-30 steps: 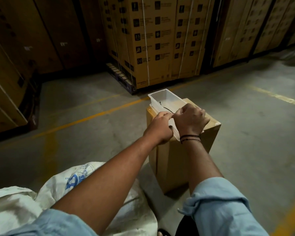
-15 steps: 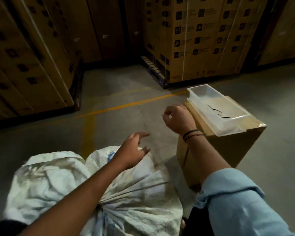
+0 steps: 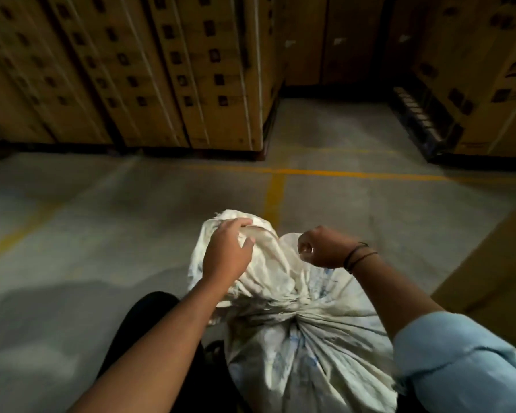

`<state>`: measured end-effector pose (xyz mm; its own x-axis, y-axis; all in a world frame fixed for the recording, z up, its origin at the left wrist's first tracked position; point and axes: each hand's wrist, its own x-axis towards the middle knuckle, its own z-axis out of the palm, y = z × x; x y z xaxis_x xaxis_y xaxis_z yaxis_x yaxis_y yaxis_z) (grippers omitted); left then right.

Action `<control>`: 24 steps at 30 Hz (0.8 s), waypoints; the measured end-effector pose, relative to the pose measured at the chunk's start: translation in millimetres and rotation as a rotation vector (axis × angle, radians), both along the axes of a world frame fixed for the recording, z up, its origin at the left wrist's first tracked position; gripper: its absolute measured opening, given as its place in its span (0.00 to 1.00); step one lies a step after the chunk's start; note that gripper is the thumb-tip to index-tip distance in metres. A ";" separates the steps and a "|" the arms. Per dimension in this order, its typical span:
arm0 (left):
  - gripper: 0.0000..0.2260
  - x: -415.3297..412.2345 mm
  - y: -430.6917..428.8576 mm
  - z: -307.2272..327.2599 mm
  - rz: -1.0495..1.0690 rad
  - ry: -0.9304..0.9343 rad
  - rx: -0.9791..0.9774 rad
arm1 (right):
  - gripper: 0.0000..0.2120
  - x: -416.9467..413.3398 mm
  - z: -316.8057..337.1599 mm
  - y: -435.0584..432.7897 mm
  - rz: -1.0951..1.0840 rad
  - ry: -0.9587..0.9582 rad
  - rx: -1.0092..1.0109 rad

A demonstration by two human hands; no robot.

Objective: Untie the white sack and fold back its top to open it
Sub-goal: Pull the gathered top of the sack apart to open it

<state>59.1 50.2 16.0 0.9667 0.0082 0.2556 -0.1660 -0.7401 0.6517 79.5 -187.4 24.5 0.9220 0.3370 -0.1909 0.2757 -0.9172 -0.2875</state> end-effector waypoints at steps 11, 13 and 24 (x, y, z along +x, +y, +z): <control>0.35 39.5 56.7 -36.6 0.465 0.664 0.071 | 0.10 46.9 -44.7 129.3 0.247 -0.311 0.073; 0.28 48.1 62.1 -38.9 0.495 0.616 -0.024 | 0.19 55.9 -50.0 137.4 0.250 -0.359 0.047; 0.10 58.8 55.6 -29.1 0.178 0.384 -0.400 | 0.16 85.8 -32.2 142.5 0.364 -0.606 0.006</control>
<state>117.9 105.9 -13.1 0.9644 0.2030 -0.1693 0.2418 -0.4190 0.8752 165.3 -44.8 -7.7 0.6937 0.6434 0.3236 0.6778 -0.7352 0.0086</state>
